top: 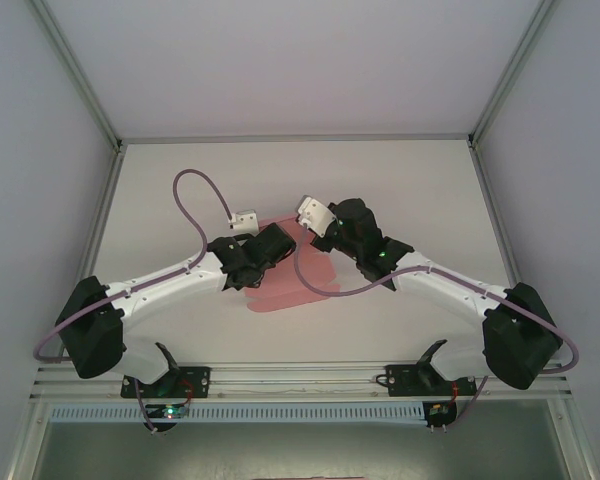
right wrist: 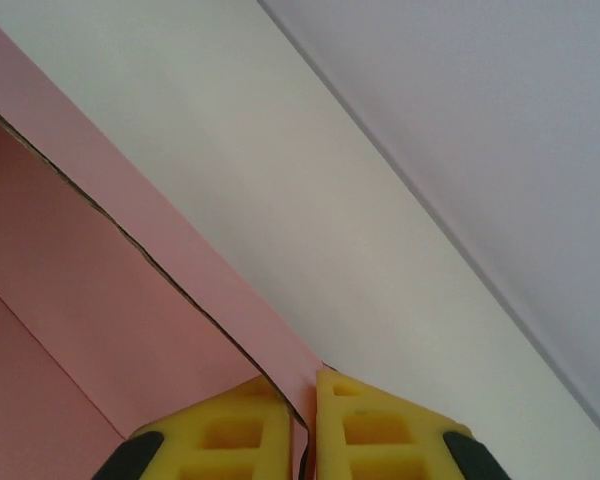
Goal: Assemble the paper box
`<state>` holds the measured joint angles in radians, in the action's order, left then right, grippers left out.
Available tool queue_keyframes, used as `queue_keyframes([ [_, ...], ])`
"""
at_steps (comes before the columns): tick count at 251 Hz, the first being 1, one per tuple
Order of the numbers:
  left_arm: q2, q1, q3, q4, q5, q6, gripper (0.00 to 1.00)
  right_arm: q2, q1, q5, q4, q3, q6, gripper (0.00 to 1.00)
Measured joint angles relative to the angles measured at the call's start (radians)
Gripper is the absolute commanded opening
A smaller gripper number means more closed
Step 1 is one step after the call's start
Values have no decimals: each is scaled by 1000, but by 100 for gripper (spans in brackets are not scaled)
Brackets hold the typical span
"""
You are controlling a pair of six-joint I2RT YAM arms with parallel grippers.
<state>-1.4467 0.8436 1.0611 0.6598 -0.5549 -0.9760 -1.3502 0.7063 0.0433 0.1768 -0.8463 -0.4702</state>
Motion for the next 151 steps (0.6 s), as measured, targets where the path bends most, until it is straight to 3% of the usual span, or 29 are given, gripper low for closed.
queue_keyframes([
  [50,0,1,0,-8,0,-1,0,1,0,20,55,26,101,0],
  [151,-30,25,13,-59,-1,-36,0,24,-3,20,415,196,342,4],
])
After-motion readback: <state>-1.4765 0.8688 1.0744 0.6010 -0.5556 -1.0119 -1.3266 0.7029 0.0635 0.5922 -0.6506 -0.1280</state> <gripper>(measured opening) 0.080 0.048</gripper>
